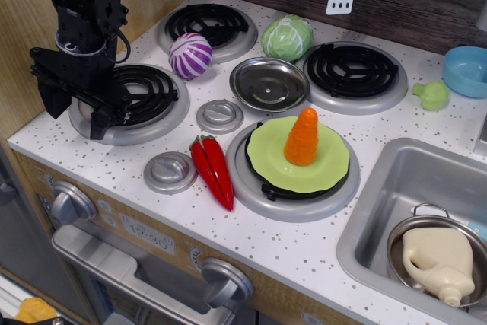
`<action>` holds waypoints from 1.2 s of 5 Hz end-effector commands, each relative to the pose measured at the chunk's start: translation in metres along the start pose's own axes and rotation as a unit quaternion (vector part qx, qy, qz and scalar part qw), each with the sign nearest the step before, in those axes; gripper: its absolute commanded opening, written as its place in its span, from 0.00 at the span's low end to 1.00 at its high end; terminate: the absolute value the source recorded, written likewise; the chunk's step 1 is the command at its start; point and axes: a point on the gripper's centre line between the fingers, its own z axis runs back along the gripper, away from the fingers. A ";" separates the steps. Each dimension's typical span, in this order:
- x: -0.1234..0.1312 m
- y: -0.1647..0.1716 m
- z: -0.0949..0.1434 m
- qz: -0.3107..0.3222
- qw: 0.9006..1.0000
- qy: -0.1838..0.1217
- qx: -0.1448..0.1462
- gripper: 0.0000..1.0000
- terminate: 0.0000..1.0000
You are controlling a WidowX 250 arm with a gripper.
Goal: Take carrot off plate
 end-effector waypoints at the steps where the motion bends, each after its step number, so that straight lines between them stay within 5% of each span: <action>1: 0.000 0.000 0.000 0.000 1.000 0.000 0.000 1.00 0.00; 3: 0.027 -0.057 0.103 0.018 1.000 -0.002 0.016 1.00 0.00; 5: 0.069 -0.150 0.141 0.028 0.999 -0.024 0.033 1.00 0.00; 6: 0.071 -0.175 0.153 0.028 0.999 -0.022 0.029 1.00 0.00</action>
